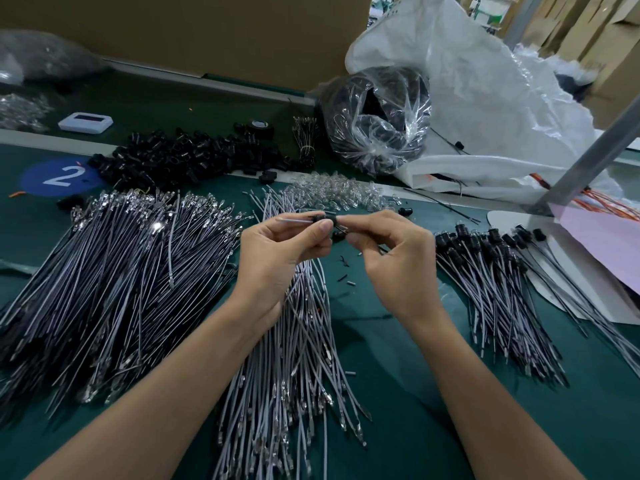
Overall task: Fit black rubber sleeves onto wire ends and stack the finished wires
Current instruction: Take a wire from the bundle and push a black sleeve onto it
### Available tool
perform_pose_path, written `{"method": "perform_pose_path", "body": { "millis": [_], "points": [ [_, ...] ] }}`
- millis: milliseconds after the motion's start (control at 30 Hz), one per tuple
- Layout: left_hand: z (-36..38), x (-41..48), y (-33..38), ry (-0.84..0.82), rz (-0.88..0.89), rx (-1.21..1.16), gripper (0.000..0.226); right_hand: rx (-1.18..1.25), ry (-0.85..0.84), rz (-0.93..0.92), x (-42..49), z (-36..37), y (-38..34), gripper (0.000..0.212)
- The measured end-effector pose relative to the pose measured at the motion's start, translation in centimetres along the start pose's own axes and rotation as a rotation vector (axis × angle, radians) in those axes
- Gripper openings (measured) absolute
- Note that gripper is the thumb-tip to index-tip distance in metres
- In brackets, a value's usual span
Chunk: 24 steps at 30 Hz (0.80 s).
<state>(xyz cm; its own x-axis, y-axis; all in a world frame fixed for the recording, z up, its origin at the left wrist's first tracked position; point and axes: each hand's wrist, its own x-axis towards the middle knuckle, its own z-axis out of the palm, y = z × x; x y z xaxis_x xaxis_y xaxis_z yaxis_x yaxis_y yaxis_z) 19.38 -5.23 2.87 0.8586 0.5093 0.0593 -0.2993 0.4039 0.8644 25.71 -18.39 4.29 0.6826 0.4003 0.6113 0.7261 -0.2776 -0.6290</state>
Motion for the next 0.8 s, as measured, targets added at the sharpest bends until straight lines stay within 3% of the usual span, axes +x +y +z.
{"method": "perform_pose_path", "body": {
  "millis": [367, 800],
  "points": [
    [-0.2, 0.01, -0.18, -0.08, -0.032, 0.08, 0.017, 0.102, 0.056, 0.117, 0.27, -0.26, 0.17, 0.022],
    [0.18, -0.14, -0.26, -0.037, -0.006, 0.033, 0.025, 0.09, 0.062, 0.131, -0.22, 0.3, -0.33, 0.015]
  ]
}}
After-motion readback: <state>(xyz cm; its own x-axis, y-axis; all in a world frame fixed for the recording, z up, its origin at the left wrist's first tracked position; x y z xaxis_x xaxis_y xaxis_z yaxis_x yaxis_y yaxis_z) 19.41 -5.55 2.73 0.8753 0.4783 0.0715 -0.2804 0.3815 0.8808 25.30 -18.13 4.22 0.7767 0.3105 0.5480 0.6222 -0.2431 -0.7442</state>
